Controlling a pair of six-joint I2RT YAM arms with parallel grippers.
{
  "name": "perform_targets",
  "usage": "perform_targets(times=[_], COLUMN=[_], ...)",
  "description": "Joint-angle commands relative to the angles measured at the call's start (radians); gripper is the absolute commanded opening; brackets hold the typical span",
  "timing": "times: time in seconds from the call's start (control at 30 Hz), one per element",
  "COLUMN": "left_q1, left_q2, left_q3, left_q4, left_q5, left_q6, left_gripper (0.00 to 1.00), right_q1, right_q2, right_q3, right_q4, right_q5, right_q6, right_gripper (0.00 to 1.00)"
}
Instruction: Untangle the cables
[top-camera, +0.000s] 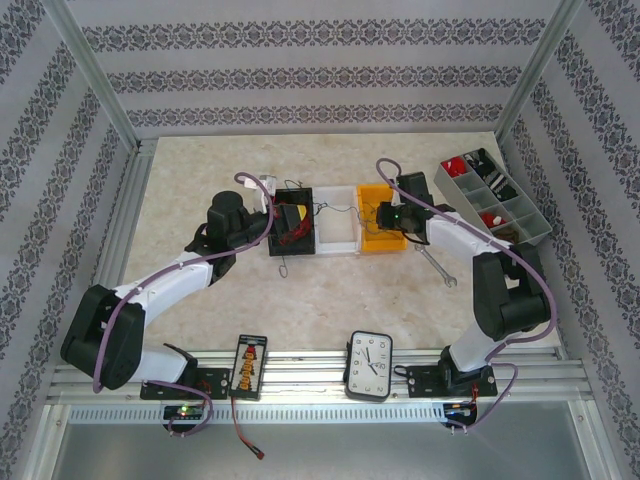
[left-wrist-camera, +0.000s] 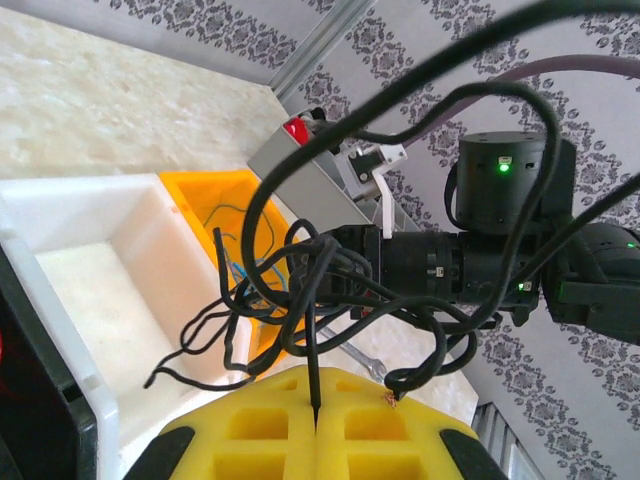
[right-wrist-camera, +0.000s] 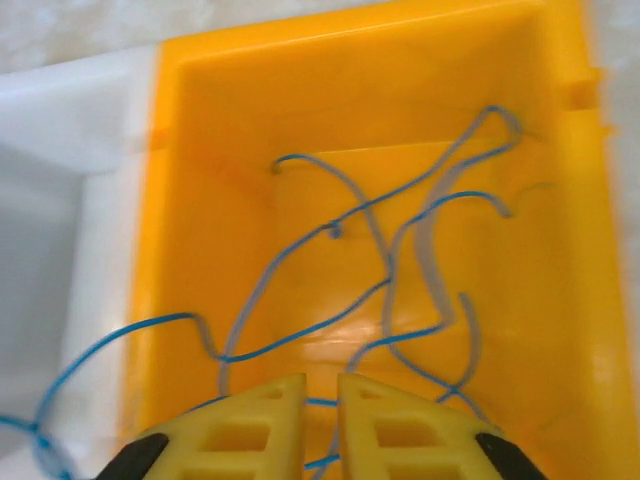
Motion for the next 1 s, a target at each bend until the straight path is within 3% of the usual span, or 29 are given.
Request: perform_targets(times=[0.0,0.17,0.37,0.67,0.97], left_q1=[0.007,0.008,0.007,0.006,0.003], left_q2=[0.020,0.028,0.030,0.046,0.061], left_q3=[0.028,0.034,0.033,0.036,0.033], left_q4=[-0.004,0.001,-0.005,0.001,0.026], left_q5=[0.031,0.028,0.030,0.033,0.038], left_q6=[0.010,0.020,0.030,0.034,0.025], left_gripper=[0.00,0.00,0.00,0.00,0.00], right_q1=[0.057,0.068,0.061,0.075,0.132], right_q2=[-0.029,-0.042,-0.068,-0.120,-0.032], right_q3=[0.056,0.080,0.044,-0.112,-0.138], right_q4=[-0.008,0.021,0.093,0.350,0.567], right_q5=[-0.115,-0.220,-0.287,-0.275,-0.251], right_q6=[-0.051,0.099,0.384,0.778,1.003], right_gripper=[0.37,0.49,0.51,0.54,0.54])
